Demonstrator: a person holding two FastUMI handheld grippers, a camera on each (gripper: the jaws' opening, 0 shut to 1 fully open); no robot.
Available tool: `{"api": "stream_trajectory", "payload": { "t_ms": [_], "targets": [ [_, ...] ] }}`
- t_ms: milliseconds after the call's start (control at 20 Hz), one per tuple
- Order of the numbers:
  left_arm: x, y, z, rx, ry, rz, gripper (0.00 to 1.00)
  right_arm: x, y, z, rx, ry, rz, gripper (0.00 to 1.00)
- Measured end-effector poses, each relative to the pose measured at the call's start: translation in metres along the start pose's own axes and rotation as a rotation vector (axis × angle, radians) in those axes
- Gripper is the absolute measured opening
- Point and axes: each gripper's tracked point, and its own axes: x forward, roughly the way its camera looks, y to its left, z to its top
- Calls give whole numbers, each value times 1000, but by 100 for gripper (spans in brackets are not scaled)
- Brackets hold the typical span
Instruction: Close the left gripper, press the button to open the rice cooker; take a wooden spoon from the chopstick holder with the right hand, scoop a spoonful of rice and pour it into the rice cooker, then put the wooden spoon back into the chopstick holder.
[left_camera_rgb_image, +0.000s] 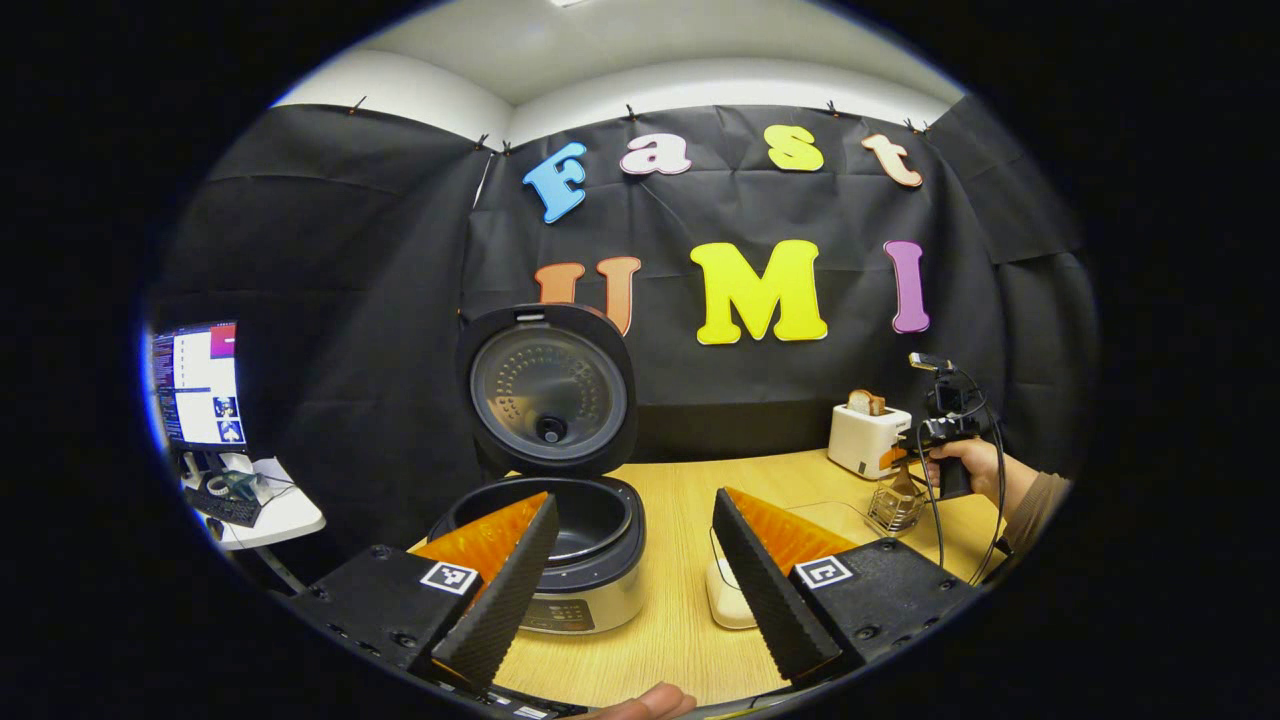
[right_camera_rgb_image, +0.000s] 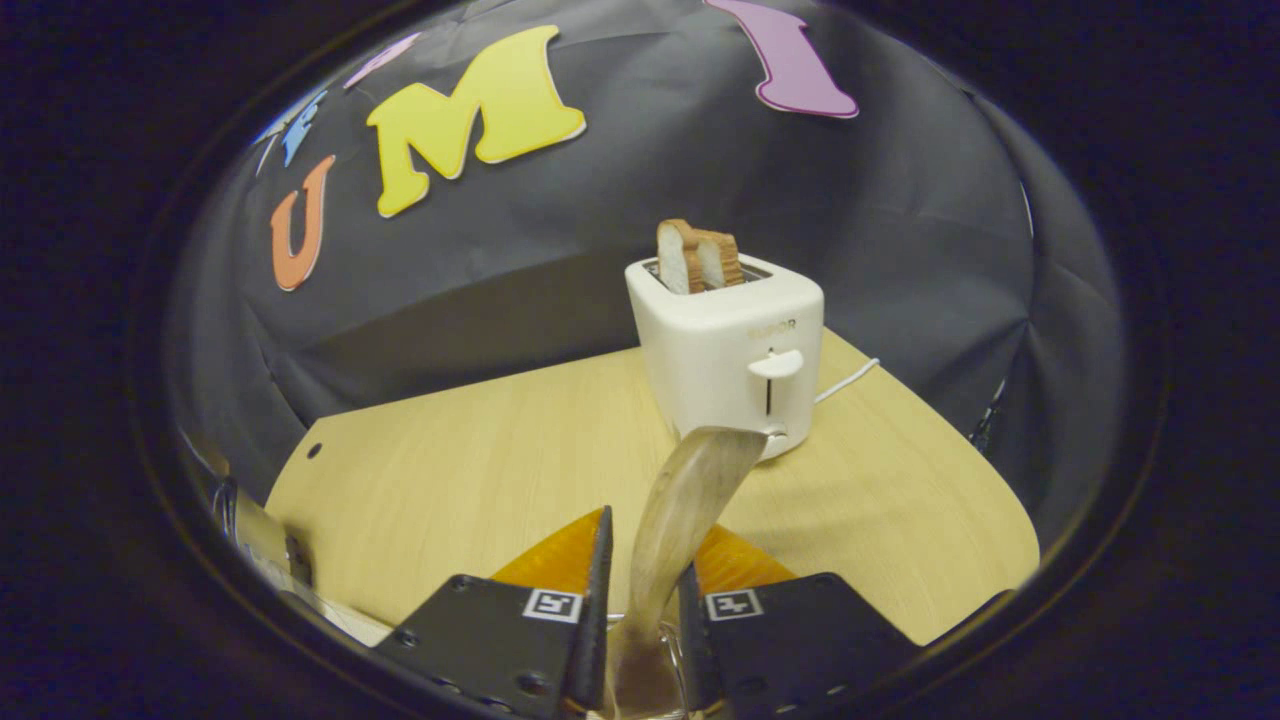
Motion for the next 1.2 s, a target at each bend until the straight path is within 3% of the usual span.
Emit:
{"api": "stream_trajectory", "payload": {
  "t_ms": [50,200,250,550,700,950,1200],
  "targets": [
    [1,3,1,-4,-4,3,99,1,2,-1,7,7,4,21],
    [0,9,2,-14,-10,7,99,-14,10,2,12,-3,32,14],
    [0,11,1,-15,-8,8,99,-22,11,1,-4,-21,25,8],
    [-1,19,1,-26,-7,23,99,-84,29,23,-137,-147,-19,9],
    [-3,19,3,-23,-11,20,99,-128,57,43,-195,-225,-8,9],
    [-7,19,3,-19,-14,15,96,-181,126,47,-278,-299,67,9],
    [-5,21,1,0,-5,21,99,-191,205,3,-374,-273,177,9]
  ]
}}
